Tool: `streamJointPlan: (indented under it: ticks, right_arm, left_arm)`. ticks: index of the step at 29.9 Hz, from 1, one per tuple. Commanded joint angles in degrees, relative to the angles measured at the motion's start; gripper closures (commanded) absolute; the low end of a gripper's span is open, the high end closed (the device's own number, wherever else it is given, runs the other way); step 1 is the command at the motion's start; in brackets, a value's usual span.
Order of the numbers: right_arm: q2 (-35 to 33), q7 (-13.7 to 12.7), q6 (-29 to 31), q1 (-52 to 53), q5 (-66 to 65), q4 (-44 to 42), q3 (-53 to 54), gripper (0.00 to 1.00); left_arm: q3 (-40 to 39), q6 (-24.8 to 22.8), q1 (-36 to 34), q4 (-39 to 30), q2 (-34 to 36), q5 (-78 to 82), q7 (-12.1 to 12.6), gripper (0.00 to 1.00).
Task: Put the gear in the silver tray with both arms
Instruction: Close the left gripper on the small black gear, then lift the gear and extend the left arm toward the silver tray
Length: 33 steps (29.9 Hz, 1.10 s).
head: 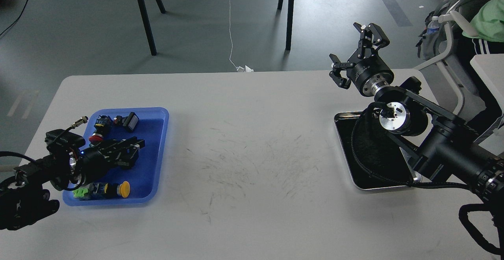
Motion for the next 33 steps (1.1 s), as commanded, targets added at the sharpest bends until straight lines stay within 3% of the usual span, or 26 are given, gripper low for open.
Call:
streamJointPlan:
  ticks: [1,10,20,27,33]
  right_arm:
    - [0.00,-0.06,0.01,0.13,-0.07,-0.08,0.01,0.02]
    - [0.08,-0.06,0.01,0.04,-0.07,-0.08,-0.07,0.02]
    - [0.08,-0.24,0.01,0.31,-0.07,0.00,-0.07,0.02]
    - [0.08,-0.42,0.01,0.66,-0.07,-0.08,-0.07,0.02]
    - [-0.35,-0.42,-0.08,0.92,-0.07,-0.08,0.01,0.02]
  left_arm:
    - [-0.10,0.00,-0.08,-2.13,1.31,0.02,0.00,0.75]
    - [-2.99,0.26,-2.45,-3.01,3.16,0.11,0.00,0.75]
    - [-6.25,-0.09,-7.55,-12.41,5.71,-0.07,0.00,0.75]
    - [-5.64,-0.70,-12.91,-12.95,3.26,0.46,0.00,0.75]
    - [-2.66,-2.55,-18.00,-14.09,-3.85,1.25,0.00,0.75]
